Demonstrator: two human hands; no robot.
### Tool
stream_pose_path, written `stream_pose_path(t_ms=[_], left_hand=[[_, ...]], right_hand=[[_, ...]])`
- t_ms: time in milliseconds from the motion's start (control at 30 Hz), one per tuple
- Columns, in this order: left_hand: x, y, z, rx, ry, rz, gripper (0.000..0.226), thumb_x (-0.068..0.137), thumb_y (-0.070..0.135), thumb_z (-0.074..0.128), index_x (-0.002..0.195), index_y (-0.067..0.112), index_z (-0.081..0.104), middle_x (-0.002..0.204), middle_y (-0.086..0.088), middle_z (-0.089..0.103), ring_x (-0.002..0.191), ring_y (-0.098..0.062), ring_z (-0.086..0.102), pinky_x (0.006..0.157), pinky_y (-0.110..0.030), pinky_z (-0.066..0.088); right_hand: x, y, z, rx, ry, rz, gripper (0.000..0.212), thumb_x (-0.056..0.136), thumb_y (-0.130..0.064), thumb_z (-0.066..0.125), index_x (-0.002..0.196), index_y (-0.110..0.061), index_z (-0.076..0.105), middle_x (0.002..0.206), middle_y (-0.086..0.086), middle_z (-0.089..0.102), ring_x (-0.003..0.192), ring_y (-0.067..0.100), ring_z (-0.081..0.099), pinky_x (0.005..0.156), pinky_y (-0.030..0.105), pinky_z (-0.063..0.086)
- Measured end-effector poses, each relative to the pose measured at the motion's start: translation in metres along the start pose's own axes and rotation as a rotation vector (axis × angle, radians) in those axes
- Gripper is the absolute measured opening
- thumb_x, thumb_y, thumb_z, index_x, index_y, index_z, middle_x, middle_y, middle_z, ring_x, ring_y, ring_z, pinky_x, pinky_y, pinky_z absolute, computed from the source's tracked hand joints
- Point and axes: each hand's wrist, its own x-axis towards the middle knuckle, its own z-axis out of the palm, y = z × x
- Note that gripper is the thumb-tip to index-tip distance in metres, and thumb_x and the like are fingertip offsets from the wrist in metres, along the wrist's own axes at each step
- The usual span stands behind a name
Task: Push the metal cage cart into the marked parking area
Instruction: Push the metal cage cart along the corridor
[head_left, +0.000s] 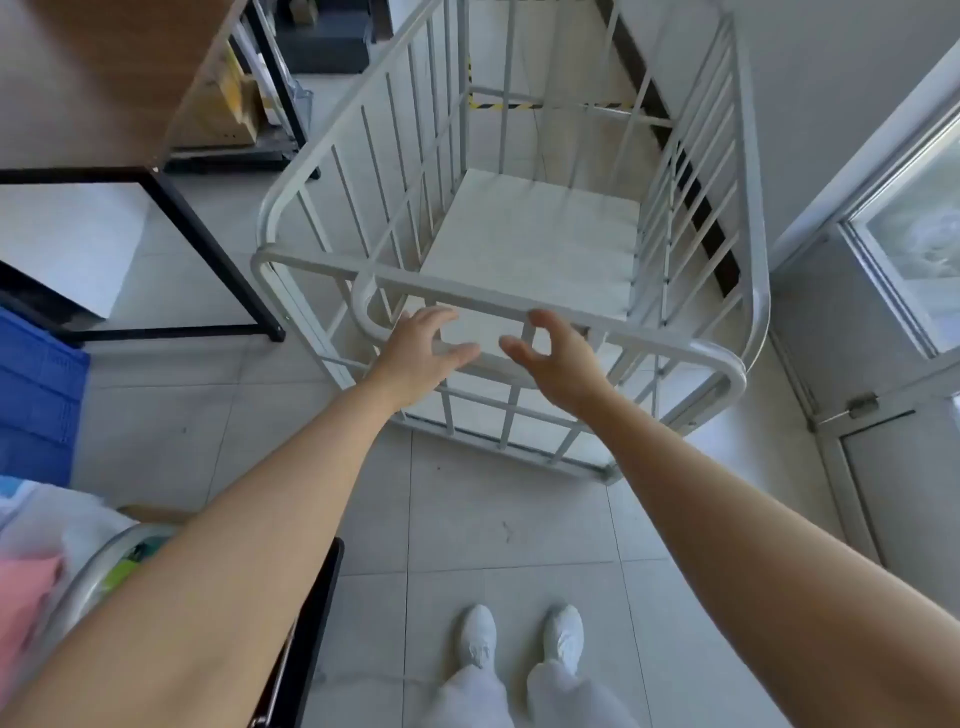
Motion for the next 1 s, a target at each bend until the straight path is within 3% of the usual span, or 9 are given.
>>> stream_pose_path(t_ms=[67,167,367,467,567,633,800,1000], left_hand=[[0.003,-0.007,0.001,0.169,-0.094,-0.016,0.061,0.092,0.039,0.056,0.145,0.014,0.038,0.154,-0.001,0.032,0.147,-0.023,0.015,0.119,-0.036,0.007],[0.013,-0.021,0.008,0.219,-0.165,-0.057,0.059,0.092,0.038,0.057,0.144,0.015,0.039,0.154,-0.001,0.033,0.148,-0.027,0.009,0.119,-0.039,0.006],[0.023,-0.031,0.016,0.242,-0.108,-0.019,0.048,0.093,0.028,0.058,0.138,0.012,0.049,0.146,-0.005,0.045,0.141,-0.024,0.031,0.118,-0.03,0.012],[0.025,-0.03,0.021,0.22,-0.041,0.006,0.041,0.092,0.021,0.06,0.131,0.008,0.057,0.138,-0.006,0.055,0.134,-0.025,0.042,0.116,-0.026,0.013],[0.03,-0.029,0.023,0.27,-0.007,-0.009,0.038,0.093,0.02,0.058,0.13,0.011,0.06,0.136,-0.004,0.057,0.134,-0.025,0.041,0.113,-0.026,0.02],[0.036,-0.031,0.024,0.286,0.007,-0.015,0.035,0.094,0.019,0.056,0.128,0.013,0.062,0.134,-0.002,0.06,0.135,-0.025,0.041,0.111,-0.027,0.024],[0.046,-0.03,0.026,0.219,0.039,0.002,0.031,0.092,0.011,0.058,0.121,0.006,0.066,0.117,-0.005,0.07,0.119,-0.028,0.054,0.112,-0.028,0.028],[0.072,-0.03,0.027,0.206,0.018,-0.027,0.033,0.094,0.011,0.057,0.126,0.008,0.063,0.114,-0.005,0.072,0.123,-0.024,0.05,0.112,-0.029,0.029]], right_hand=[[0.004,0.006,0.007,-0.12,-0.074,0.03,0.068,0.09,-0.049,0.055,0.145,-0.015,0.035,0.15,0.005,0.038,0.14,0.022,0.032,0.111,0.034,0.029],[0.013,0.018,0.016,-0.192,-0.145,0.093,0.068,0.091,-0.049,0.054,0.146,-0.016,0.034,0.152,0.006,0.035,0.142,0.022,0.028,0.112,0.035,0.027],[0.028,0.03,0.021,-0.234,-0.155,0.107,0.062,0.091,-0.042,0.057,0.143,-0.016,0.039,0.147,0.006,0.04,0.139,0.023,0.031,0.108,0.034,0.032],[0.034,0.045,0.026,-0.339,-0.155,0.063,0.037,0.093,-0.032,0.055,0.123,-0.011,0.059,0.123,0.011,0.057,0.123,0.029,0.045,0.101,0.033,0.035],[0.037,0.057,0.029,-0.448,-0.134,-0.036,0.025,0.097,-0.026,0.049,0.102,-0.008,0.065,0.098,0.012,0.065,0.105,0.03,0.054,0.109,0.03,0.022],[0.04,0.06,0.029,-0.445,-0.122,-0.068,0.025,0.098,-0.026,0.049,0.101,-0.007,0.065,0.096,0.012,0.067,0.103,0.028,0.056,0.114,0.03,0.014],[0.05,0.061,0.023,-0.47,-0.104,-0.104,0.027,0.098,-0.028,0.048,0.105,-0.008,0.064,0.095,0.013,0.07,0.101,0.028,0.059,0.115,0.027,0.01],[0.069,0.063,0.016,-0.457,-0.086,-0.121,0.026,0.098,-0.028,0.049,0.105,-0.009,0.064,0.092,0.012,0.072,0.1,0.027,0.061,0.117,0.028,0.01]])
